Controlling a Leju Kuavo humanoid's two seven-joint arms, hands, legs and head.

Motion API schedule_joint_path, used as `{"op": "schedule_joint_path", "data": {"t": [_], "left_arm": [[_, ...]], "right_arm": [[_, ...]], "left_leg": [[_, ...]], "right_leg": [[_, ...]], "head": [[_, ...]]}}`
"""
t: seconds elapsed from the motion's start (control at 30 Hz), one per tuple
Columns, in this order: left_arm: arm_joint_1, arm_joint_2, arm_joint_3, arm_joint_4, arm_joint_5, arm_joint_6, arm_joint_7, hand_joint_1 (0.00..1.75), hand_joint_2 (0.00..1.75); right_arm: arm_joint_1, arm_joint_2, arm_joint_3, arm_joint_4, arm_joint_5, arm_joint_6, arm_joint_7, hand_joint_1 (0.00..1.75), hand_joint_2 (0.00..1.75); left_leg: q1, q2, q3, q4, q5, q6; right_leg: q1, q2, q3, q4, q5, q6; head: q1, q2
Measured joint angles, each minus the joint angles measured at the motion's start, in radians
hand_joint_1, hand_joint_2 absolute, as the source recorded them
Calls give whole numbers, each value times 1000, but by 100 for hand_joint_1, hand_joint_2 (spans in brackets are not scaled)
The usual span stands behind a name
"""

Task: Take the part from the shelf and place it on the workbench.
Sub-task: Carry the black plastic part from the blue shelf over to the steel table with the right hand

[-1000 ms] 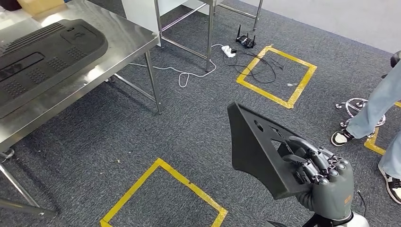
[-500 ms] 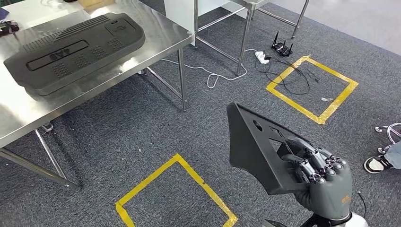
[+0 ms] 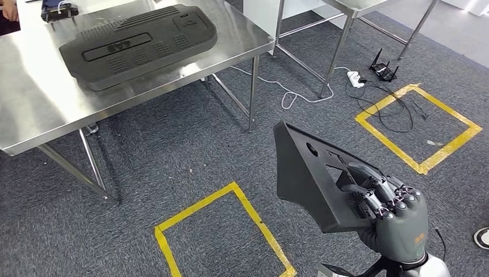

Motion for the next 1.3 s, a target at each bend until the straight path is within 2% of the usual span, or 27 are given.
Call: {"op": "schedule_joint_path", "data": {"t": [0.03, 0.07, 0.1, 0.17, 0.23, 0.27, 0.3, 0.37, 0.4, 0.47, 0.53, 0.6, 0.67, 0.73, 0.77, 0.8, 0.83, 0.9, 0.97, 1.0, 1.03, 1.07, 1.13, 1.17, 1.2, 1.27, 1.3], "left_arm": [[0, -2, -4, 0, 2, 0, -1, 0, 0], [0, -3, -7, 0, 4, 1, -2, 0, 0], [-1, -5, -11, 0, 6, 3, -3, 0, 0], [-4, -6, -18, 0, 9, 4, -4, 0, 0], [-6, -7, -24, 0, 11, 4, -5, 0, 0], [-5, -8, -27, 0, 12, 5, -5, 0, 0], [-5, -9, -30, 0, 15, 5, -5, 0, 0], [-5, -10, -35, 0, 19, 5, -6, 0, 0], [-5, -10, -38, 0, 22, 6, -6, 0, 0], [-3, -8, -43, 0, 27, 7, -6, 0, 0], [3, -8, -48, 3, 31, 8, -6, 0, 0], [7, -8, -52, 5, 32, 8, -6, 0, 0], [6, -9, -55, 6, 35, 7, -6, 0, 0], [4, -9, -58, 6, 40, 7, -6, 0, 0], [4, -9, -60, 6, 42, 6, -6, 0, 0], [4, -9, -61, 6, 43, 5, -6, 0, 0], [4, -9, -63, 6, 44, 5, -6, 0, 0], [4, -8, -67, 6, 45, 5, -6, 0, 0], [1, -7, -69, 6, 45, 5, -6, 0, 0], [0, -6, -70, 6, 46, 5, -7, 0, 0], [0, -7, -70, 6, 46, 5, -7, 0, 0], [0, -8, -71, 6, 46, 5, -7, 0, 0], [-1, -9, -72, 6, 46, 5, -7, 0, 0], [-3, -9, -72, 6, 46, 5, -7, 0, 0], [-4, -9, -72, 6, 47, 5, -7, 0, 0], [-5, -8, -72, 6, 48, 5, -7, 0, 0], [-5, -9, -72, 6, 48, 5, -7, 0, 0]], "right_arm": [[-1, -3, 0, -2, 0, 1, 1, 175, 175], [-1, -6, -1, -4, 0, 2, 2, 175, 175], [-1, -9, -1, -6, -1, 3, 4, 175, 175], [1, -13, -3, -8, -1, 4, 6, 175, 175], [3, -14, -3, -9, 0, 4, 6, 175, 175], [3, -14, -3, -9, 0, 5, 7, 175, 175], [4, -14, -3, -9, 0, 5, 8, 175, 175], [3, -14, -3, -9, 1, 5, 11, 175, 175], [4, -14, -2, -9, 2, 5, 12, 175, 175], [4, -14, -2, -9, 5, 5, 12, 175, 175], [3, -13, -1, -8, 7, 5, 13, 175, 175], [3, -12, 0, -8, 8, 5, 14, 175, 175], [5, -12, 0, -8, 10, 5, 14, 175, 175], [6, -11, 1, -8, 10, 6, 14, 175, 175], [6, -11, 1, -8, 10, 6, 15, 175, 175], [6, -10, 2, -8, 11, 7, 15, 175, 175], [5, -10, 2, -8, 11, 7, 16, 175, 175], [5, -9, 2, -8, 11, 7, 17, 175, 175], [4, -9, 2, -8, 12, 7, 17, 175, 175], [4, -9, 2, -8, 12, 7, 18, 175, 175], [4, -9, 2, -8, 12, 7, 18, 175, 175], [3, -9, 2, -8, 12, 7, 18, 175, 175], [3, -9, 2, -8, 12, 7, 18, 175, 175], [3, -10, 2, -8, 12, 7, 18, 175, 175], [4, -10, 1, -8, 12, 7, 18, 175, 175], [4, -11, 2, -7, 12, 7, 18, 175, 175], [4, -11, 2, -6, 12, 7, 18, 175, 175]], "left_leg": [[2, -14, -1, -4, 4, 5], [6, -28, -3, -8, 9, 11], [11, -40, -3, -11, 14, 17], [18, -64, -10, -14, 22, 23], [19, -93, -19, -13, 29, 23], [20, -109, -22, -13, 32, 21], [22, -124, -24, -13, 35, 18], [27, -154, -26, -12, 41, 8], [27, -167, -29, -11, 44, 2], [25, -187, -35, -13, 52, -12], [27, -202, -42, -19, 61, -26], [25, -167, -56, 4, 45, -35], [23, -100, -99, 108, -21, -39], [24, -71, -151, 239, -83, -41], [24, -67, -159, 268, -91, -41], [24, -64, -148, 258, -81, -39], [24, -56, -116, 211, -56, -36], [15, -12, -37, 77, -10, -24], [3, 21, -1, 3, 3, -12], [-2, 21, -2, -6, 1, -8], [-1, 5, -5, -9, 4, -3], [0, -9, -6, -13, 9, 2], [8, -35, -8, -21, 19, 15], [11, -48, -10, -22, 24, 20], [13, -62, -14, -21, 28, 23], [14, -94, -21, -21, 33, 24], [15, -110, -23, -21, 36, 22]], "right_leg": [[-1, 3, -2, 3, -2, 4], [-4, 27, -7, 13, -10, 8], [-7, 61, -19, 39, -26, 11], [-15, 130, -69, 146, -78, 11], [-22, 145, -124, 259, -118, 14], [-26, 147, -131, 273, -117, 22], [-30, 149, -119, 249, -100, 32], [-41, 175, -52, 115, -48, 56], [-43, 193, -23, 54, -27, 60], [-42, 212, 3, -4, -12, 49], [-40, 192, 3, -4, -5, 28], [-43, 170, 4, -6, 3, 11], [-40, 145, 2, -7, 6, 0], [-33, 116, 0, -6, 5, -4], [-31, 102, 0, -6, 5, -4], [-29, 89, 0, -6, 5, -5], [-28, 76, 2, -6, 4, -5], [-22, 54, 6, -5, 1, -4], [-14, 32, 7, -4, -2, 0], [-11, 19, 6, -5, -3, 3], [-10, 8, 7, -6, -4, 7], [-11, 14, 6, -2, -8, 11], [-15, 73, -16, 49, -39, 16], [-19, 112, -43, 104, -65, 14], [-21, 135, -76, 172, -93, 13], [-25, 147, -128, 272, -121, 18], [-29, 148, -131, 273, -113, 27]], "head": [[0, 0], [0, 0], [1, 0], [2, 0], [2, 0], [1, 0], [1, 0], [2, 0], [2, 0], [1, 0], [0, 0], [-4, 0], [-9, 0], [-12, 0], [-12, 0], [-12, 0], [-12, 0], [-13, 0], [-12, 0], [-11, 0], [-11, 0], [-11, 0], [-9, 0], [-7, 0], [-6, 0], [-5, 0], [-5, 0]]}}
